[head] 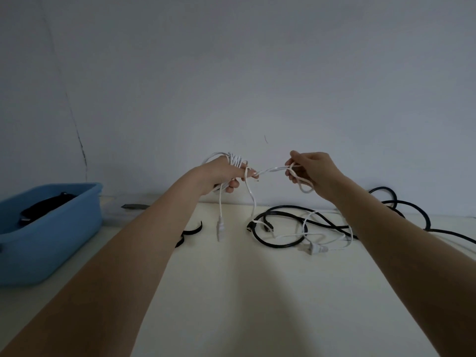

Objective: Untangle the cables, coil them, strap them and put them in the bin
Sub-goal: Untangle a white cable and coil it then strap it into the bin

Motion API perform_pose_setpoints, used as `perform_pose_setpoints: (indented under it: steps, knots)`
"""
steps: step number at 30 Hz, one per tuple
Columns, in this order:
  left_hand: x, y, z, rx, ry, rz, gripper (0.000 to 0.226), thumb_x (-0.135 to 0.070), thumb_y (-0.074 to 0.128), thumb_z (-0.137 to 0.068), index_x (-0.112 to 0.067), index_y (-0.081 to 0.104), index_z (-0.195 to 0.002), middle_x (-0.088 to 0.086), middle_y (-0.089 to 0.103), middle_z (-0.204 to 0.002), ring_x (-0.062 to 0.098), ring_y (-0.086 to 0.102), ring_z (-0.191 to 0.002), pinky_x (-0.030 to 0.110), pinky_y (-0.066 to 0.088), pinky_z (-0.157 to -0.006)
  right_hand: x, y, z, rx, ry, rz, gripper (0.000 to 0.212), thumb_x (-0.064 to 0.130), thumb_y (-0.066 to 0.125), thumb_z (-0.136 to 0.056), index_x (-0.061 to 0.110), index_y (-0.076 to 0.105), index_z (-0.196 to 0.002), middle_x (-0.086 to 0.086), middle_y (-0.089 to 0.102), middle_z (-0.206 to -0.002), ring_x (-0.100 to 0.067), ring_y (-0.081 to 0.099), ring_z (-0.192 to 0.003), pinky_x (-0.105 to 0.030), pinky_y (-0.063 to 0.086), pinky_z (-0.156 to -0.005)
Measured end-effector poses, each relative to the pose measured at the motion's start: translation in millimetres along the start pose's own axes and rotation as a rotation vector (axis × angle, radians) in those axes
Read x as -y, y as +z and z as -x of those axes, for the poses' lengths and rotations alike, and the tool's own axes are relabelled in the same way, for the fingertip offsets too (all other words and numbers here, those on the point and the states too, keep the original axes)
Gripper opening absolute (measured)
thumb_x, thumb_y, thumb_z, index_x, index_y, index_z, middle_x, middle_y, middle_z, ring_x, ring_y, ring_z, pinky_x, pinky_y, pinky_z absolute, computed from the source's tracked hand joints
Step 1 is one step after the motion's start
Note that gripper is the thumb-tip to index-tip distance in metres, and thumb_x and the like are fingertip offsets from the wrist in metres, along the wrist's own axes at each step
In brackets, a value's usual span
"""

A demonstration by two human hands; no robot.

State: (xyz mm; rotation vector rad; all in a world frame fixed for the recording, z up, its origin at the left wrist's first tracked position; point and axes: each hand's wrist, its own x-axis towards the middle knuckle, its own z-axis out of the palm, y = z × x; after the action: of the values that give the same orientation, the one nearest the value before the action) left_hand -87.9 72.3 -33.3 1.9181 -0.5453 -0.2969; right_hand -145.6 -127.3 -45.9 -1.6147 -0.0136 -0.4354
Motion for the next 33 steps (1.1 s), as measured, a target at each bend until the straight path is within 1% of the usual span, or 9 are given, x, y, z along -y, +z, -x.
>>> perform_pose_setpoints:
  steps: [5,11,16,18,21,24,28,31,33]
  knots:
    - [8,-8,-3,-0.088,-0.059,-0.009,0.014,-0.013,0.060,-0.091,-0.011,0.067,-0.080,0.002,0.049,-0.080,0.007,0.036,-0.045,0.016,0.033,-0.038,1,-1,-4,0.141,0.074,-0.124,0.005,0.002,0.062,-0.085,0.001,0.067,-0.085,-0.007,0.063,-0.074,-0.007,0.060,-0.058,-0.013,0.053,-0.061]
    - [11,2,-9,-0.155,-0.058,-0.052,0.018,-0.016,0.058,-0.093,-0.015,0.062,-0.076,0.000,0.047,-0.078,0.009,0.037,-0.051,0.016,0.033,-0.042,2,5,0,0.300,0.208,-0.255,0.015,0.009,0.049,-0.095,0.011,0.059,-0.085,-0.006,0.070,-0.083,-0.016,0.066,-0.072,-0.030,0.052,-0.077]
    - [22,-4,-14,-0.207,-0.124,-0.037,0.013,-0.015,0.060,-0.091,-0.011,0.060,-0.079,0.000,0.045,-0.071,0.009,0.036,-0.050,0.016,0.031,-0.040,10,8,0,0.274,0.164,-0.247,0.023,0.016,0.052,-0.094,0.015,0.046,-0.071,0.005,0.044,-0.047,-0.009,0.047,-0.047,-0.028,0.045,-0.078]
    - [32,-13,-16,-0.255,-0.158,0.000,0.015,-0.015,0.059,-0.092,-0.010,0.061,-0.078,0.000,0.045,-0.070,0.008,0.038,-0.048,0.016,0.032,-0.039,13,2,2,0.268,0.137,-0.087,0.017,0.010,0.057,-0.090,0.012,0.052,-0.074,0.004,0.038,-0.047,-0.008,0.041,-0.045,-0.025,0.045,-0.071]
    - [38,-21,-18,-0.355,-0.160,-0.069,0.011,-0.016,0.060,-0.092,-0.008,0.059,-0.084,0.002,0.045,-0.070,0.011,0.039,-0.052,0.019,0.033,-0.044,9,0,0,0.231,0.108,0.634,0.013,0.004,0.065,-0.084,0.002,0.063,-0.097,-0.004,0.055,-0.068,-0.010,0.046,-0.057,-0.017,0.042,-0.056]
    - [37,-22,-18,-0.335,-0.137,-0.067,0.018,-0.017,0.059,-0.092,-0.011,0.057,-0.076,0.002,0.044,-0.070,0.011,0.039,-0.052,0.018,0.033,-0.042,-2,5,-10,-0.096,-0.096,0.913,0.016,0.014,0.066,-0.085,0.003,0.066,-0.096,-0.006,0.062,-0.080,-0.016,0.053,-0.070,-0.017,0.039,-0.055]
    - [39,-25,-9,-0.155,-0.065,-0.002,0.017,-0.019,0.059,-0.093,-0.012,0.066,-0.078,0.000,0.046,-0.074,0.008,0.036,-0.047,0.015,0.032,-0.037,0,1,-17,-0.544,-0.170,0.619,0.025,0.030,0.061,-0.088,0.006,0.069,-0.090,-0.014,0.062,-0.085,-0.024,0.051,-0.071,-0.025,0.034,-0.060]
    - [43,-26,-9,-0.160,-0.081,0.039,0.019,-0.020,0.056,-0.094,-0.012,0.065,-0.079,-0.001,0.046,-0.074,0.007,0.035,-0.045,0.015,0.032,-0.038,5,9,-8,-0.252,-0.028,0.107,0.032,0.030,0.055,-0.094,0.004,0.066,-0.078,-0.001,0.050,-0.057,-0.016,0.035,-0.046,-0.020,0.027,-0.038]
    - [44,-25,-8,-0.164,-0.104,0.108,0.021,-0.021,0.054,-0.096,-0.011,0.064,-0.080,-0.001,0.047,-0.076,0.004,0.037,-0.039,0.014,0.032,-0.038,13,12,0,-0.028,0.039,-0.224,0.030,0.024,0.048,-0.097,0.007,0.058,-0.075,-0.005,0.062,-0.068,-0.014,0.053,-0.048,-0.017,0.037,-0.037]
